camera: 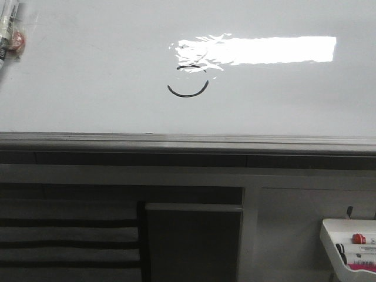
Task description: Write number 3 on whiteboard
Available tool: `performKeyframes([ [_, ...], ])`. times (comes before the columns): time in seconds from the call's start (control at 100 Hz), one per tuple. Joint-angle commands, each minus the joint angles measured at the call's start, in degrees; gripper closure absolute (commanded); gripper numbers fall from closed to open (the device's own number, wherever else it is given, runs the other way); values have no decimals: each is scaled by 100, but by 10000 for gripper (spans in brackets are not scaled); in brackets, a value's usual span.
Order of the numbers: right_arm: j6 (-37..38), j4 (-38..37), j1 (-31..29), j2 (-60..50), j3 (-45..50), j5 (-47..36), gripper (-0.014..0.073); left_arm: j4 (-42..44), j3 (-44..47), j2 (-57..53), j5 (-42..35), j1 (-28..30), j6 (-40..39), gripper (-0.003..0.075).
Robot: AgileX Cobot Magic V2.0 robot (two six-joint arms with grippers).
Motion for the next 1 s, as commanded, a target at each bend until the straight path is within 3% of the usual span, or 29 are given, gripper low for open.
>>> performKeyframes([
  [0.0, -12, 6, -41, -3, -157, -435, 673, 1585, 4, -79, -408, 4, -1665, 739],
  [0.08, -12, 6, -41, -3, -157, -435, 673, 2437, 177, -173, -509, 4, -2708, 739],
  [0.22, -12, 6, -41, -3, -157, -435, 673, 3428, 535, -396, -811, 4, -3858, 739],
  [0.99, -12, 6, -41, 8, -157, -387, 673, 3490, 521, -385, -692, 4, -3899, 739],
])
